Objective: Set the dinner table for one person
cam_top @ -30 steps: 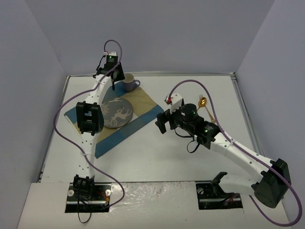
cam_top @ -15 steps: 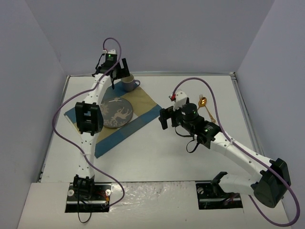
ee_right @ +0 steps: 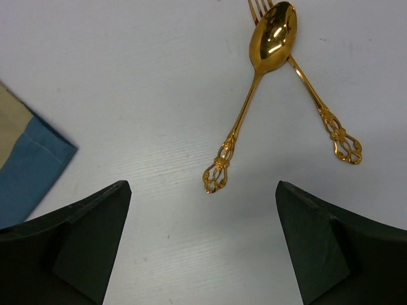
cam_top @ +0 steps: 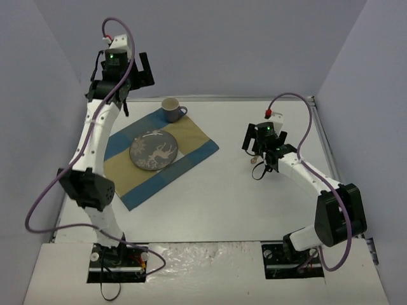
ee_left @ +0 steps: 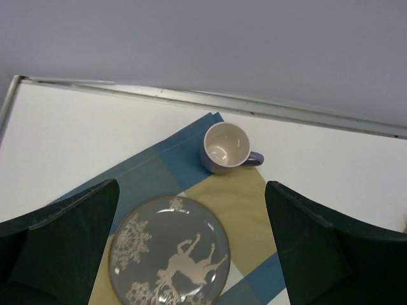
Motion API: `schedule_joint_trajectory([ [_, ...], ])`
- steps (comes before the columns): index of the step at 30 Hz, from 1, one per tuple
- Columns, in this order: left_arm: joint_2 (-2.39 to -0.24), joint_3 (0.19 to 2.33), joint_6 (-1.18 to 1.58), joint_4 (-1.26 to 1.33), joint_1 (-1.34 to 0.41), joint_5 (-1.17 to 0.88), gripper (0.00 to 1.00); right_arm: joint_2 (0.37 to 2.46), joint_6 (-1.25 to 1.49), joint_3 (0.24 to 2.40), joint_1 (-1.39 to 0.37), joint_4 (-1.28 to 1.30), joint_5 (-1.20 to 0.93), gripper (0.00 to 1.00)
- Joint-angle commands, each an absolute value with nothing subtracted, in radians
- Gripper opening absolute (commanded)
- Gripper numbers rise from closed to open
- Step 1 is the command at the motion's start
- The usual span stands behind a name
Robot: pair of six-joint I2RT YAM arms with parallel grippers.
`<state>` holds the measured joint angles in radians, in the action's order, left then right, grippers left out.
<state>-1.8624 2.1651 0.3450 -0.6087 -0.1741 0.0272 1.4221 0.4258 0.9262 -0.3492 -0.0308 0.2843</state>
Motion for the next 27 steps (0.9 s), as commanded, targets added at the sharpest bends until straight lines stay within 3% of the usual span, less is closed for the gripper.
schedule_joint_trajectory([
  [1,-1.596,1.899,0.335,-0.615,-0.164,0.124,0.97,1.561,0.500,1.043,-0.312,-0.062,0.366,0.93],
  [5,-1.410,1.601,0.396,-0.586,-0.161,0.156,0.97,1.679,0.519,1.096,-0.267,-0.070,0.374,0.92],
  [12,-1.169,1.322,0.382,-0.649,-0.163,0.166,0.97,1.806,0.531,1.131,-0.196,-0.104,0.331,0.80],
  [20,-0.989,1.061,0.362,-0.614,-0.163,0.163,0.97,1.894,0.543,1.176,-0.162,-0.129,0.314,0.63],
  [27,-0.962,1.024,0.357,-0.574,-0.161,0.184,0.97,1.951,0.544,1.194,-0.155,-0.127,0.324,0.51],
])
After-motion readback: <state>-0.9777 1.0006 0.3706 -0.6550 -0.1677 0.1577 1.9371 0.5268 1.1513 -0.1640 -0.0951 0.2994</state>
